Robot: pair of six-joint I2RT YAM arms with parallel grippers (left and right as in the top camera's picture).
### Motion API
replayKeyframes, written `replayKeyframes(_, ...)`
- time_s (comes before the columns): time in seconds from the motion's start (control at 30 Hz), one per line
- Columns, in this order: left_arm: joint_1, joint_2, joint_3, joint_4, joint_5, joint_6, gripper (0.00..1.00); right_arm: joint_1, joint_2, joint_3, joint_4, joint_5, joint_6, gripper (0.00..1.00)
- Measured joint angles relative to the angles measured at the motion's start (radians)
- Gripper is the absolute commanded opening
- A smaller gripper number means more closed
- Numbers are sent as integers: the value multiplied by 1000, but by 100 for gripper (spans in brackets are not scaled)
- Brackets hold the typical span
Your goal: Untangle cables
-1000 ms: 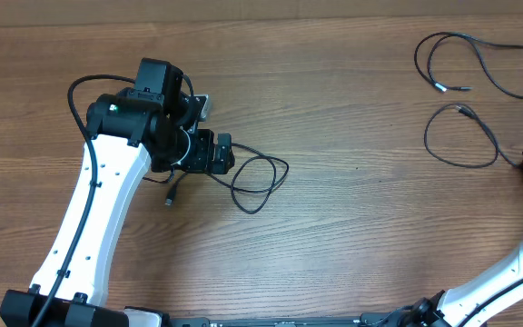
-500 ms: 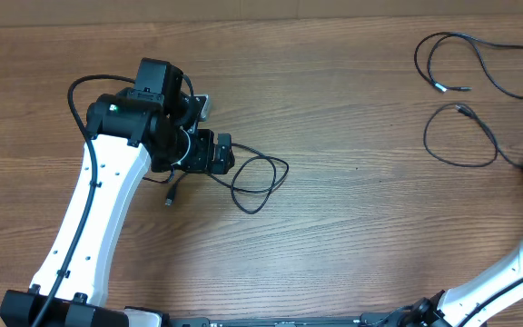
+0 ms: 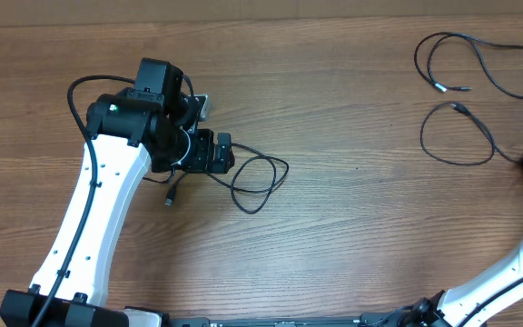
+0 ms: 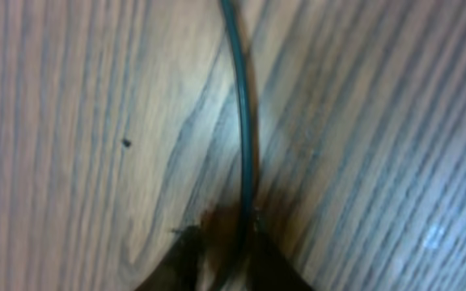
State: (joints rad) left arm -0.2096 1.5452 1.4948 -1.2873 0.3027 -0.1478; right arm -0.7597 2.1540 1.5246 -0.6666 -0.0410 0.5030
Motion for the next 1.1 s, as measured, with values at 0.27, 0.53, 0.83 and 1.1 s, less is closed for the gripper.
replayKeyframes(0.27,0,0,0,0,0,-3,100,-16,0,48,-91,-11,0,100)
replayKeyframes(0.53,0,0,0,21,0,-4,100,-64,-47,125,-237,-85,95,100)
replayKeyframes(0.83,0,0,0,42,2,-11,100,-32,-304,136,-383,-299,100,100)
replayKeyframes(1.1,0,0,0,43,31,-16,100,122,-417,150,-614,-507,-90,100)
